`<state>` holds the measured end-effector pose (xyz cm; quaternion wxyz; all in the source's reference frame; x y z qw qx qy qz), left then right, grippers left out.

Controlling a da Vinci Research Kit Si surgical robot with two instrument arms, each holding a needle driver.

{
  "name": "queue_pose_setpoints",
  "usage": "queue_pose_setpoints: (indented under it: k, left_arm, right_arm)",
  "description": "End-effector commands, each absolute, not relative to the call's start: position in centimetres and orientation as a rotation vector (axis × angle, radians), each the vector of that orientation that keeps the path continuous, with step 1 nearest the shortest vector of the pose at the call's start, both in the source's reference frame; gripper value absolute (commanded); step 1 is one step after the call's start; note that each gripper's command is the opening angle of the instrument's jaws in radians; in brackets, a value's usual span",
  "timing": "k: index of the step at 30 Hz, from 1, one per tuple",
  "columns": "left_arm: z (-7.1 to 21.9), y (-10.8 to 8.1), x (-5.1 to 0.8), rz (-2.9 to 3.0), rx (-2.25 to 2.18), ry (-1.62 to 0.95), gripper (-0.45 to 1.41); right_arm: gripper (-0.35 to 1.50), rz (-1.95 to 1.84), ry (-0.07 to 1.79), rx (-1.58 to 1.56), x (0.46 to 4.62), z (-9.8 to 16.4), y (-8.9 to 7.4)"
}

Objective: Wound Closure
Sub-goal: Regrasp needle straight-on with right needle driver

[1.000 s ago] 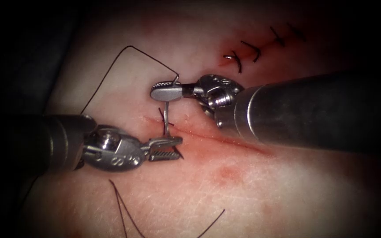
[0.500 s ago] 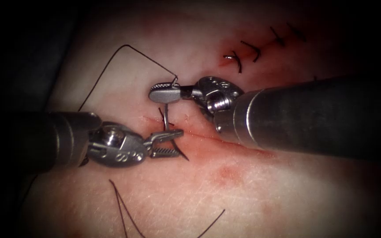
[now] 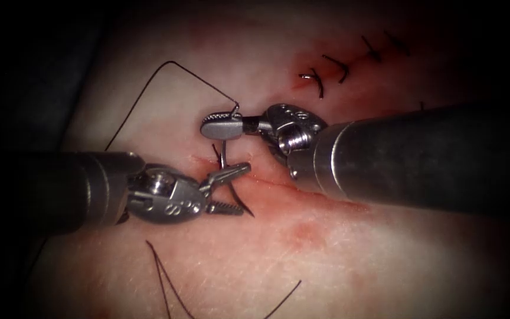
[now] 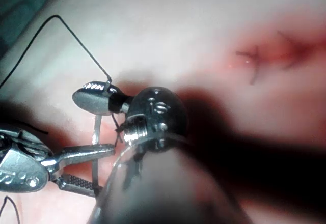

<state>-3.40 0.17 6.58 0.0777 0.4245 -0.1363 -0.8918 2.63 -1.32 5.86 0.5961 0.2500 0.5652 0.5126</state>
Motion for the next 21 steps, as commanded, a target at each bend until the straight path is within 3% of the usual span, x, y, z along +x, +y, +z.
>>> queue_pose_setpoints:
  k: [1,5,6,13,14,15,18,21]
  left_arm:
    - [6.67,0.15,-3.48,-2.670,1.270,-0.411,0.20]
    - [6.73,0.16,-3.49,-2.671,1.268,-0.415,0.00]
    - [6.76,0.17,-3.48,-2.670,1.268,-0.415,-0.45]
    - [6.72,0.20,-3.43,-2.582,1.299,-0.288,-0.45]
    - [6.69,0.23,-3.39,-2.567,1.294,-0.291,-0.45]
    - [6.66,0.27,-3.34,-2.560,1.297,-0.285,-0.45]
    - [6.63,0.32,-3.25,-2.545,1.304,-0.300,-0.45]
    - [6.57,0.38,-3.12,-2.495,1.334,-0.304,-0.45]
  right_arm:
    - [-0.35,1.189,1.314,0.583,2.71,5.92,-1.34]
    - [-0.35,1.188,1.311,0.583,2.71,5.92,-1.34]
    - [-0.35,1.188,1.311,0.584,2.71,5.91,-1.35]
    - [-0.35,1.178,1.350,0.589,2.71,5.91,-1.35]
    - [0.46,1.172,1.354,0.594,2.71,5.90,-1.36]
    - [0.98,1.153,1.370,0.623,2.71,5.88,-1.37]
    - [1.11,1.121,1.427,0.719,2.68,5.84,-1.41]
    - [1.08,1.084,1.459,0.787,2.63,5.81,-1.45]
